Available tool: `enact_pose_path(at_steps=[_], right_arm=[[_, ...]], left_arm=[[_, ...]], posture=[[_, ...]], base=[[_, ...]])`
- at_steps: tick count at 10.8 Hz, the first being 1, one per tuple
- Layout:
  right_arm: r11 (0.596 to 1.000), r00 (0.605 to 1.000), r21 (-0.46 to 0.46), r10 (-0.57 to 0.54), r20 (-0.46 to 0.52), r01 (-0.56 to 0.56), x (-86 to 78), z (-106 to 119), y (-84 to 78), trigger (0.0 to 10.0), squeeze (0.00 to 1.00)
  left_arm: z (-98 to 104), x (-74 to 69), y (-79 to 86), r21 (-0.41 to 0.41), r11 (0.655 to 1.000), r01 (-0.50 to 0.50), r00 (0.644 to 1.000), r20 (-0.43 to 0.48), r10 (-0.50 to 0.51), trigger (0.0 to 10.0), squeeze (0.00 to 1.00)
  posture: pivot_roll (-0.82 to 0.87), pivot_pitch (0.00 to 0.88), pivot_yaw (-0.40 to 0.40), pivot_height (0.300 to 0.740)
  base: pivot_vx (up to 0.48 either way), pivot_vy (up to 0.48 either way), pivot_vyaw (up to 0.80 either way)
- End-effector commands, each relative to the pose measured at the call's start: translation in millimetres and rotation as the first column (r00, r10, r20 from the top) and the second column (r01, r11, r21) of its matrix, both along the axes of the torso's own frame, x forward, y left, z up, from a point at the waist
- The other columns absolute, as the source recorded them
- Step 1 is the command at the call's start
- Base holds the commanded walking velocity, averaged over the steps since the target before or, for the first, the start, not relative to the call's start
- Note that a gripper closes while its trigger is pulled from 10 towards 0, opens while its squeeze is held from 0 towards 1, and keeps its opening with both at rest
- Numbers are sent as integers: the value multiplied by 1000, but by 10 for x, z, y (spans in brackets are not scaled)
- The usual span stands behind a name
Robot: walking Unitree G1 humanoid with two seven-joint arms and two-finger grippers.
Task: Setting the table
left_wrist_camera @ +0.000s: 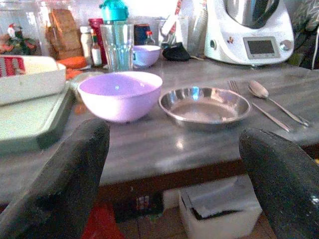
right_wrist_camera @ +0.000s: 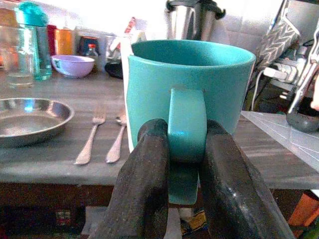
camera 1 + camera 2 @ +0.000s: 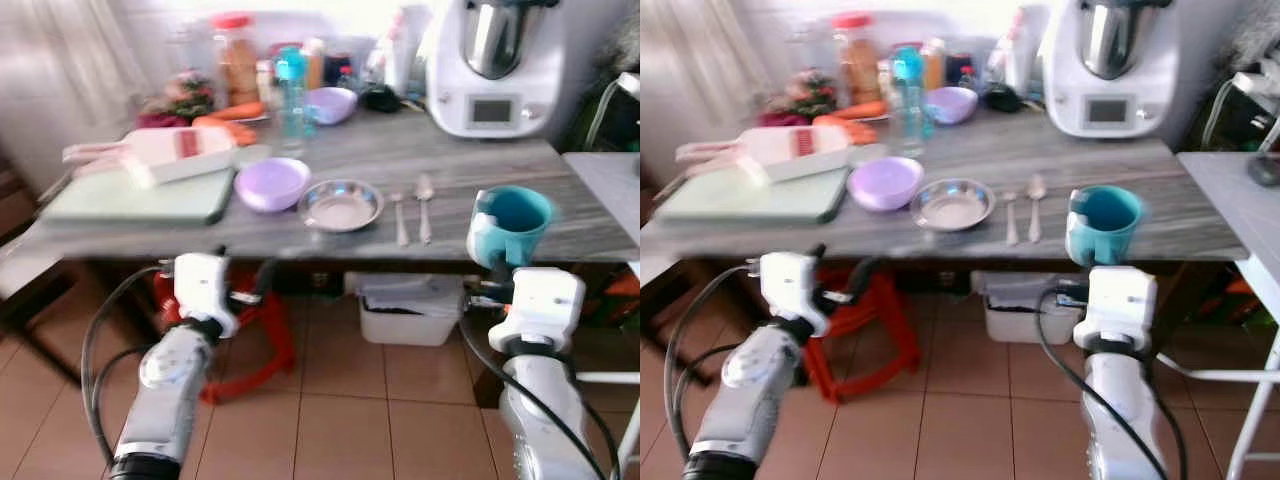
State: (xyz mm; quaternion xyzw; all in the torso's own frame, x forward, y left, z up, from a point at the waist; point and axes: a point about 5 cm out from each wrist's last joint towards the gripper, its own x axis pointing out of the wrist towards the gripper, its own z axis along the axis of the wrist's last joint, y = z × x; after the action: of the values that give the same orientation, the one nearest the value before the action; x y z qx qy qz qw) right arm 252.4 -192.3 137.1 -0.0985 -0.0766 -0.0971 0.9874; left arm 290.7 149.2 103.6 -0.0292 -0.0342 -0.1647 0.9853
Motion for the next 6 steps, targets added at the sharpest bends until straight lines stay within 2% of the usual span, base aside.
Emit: enact_pose_path(at_steps=[1, 2, 4, 6], right_arm=[[1000, 999, -18, -18, 26, 18, -14, 70, -60, 10000, 0], [1000, 999, -18, -18, 27, 18, -5, 71, -57, 10000, 0], [1000, 999, -16, -20, 27, 20, -6, 66, -50, 10000, 0], [1000, 999, -20, -20, 29, 20, 5, 72, -57, 10000, 0]], left_arm=[[19, 4, -83, -7, 1000, 30, 1000, 3, -30, 10000, 0], [-2, 4, -85, -9, 999, 33, 999, -5, -33, 10000, 0], [-10, 5, -80, -9, 999, 35, 999, -13, -35, 10000, 0], [-3, 9, -92, -10, 999, 38, 999, -11, -39, 10000, 0]], posture=[[-25, 0, 54, 740], [-27, 0, 56, 740], [-25, 0, 57, 740], [-25, 0, 57, 740]], base=[[356, 0, 431], [356, 0, 419], [356, 0, 0], [358, 0, 647]])
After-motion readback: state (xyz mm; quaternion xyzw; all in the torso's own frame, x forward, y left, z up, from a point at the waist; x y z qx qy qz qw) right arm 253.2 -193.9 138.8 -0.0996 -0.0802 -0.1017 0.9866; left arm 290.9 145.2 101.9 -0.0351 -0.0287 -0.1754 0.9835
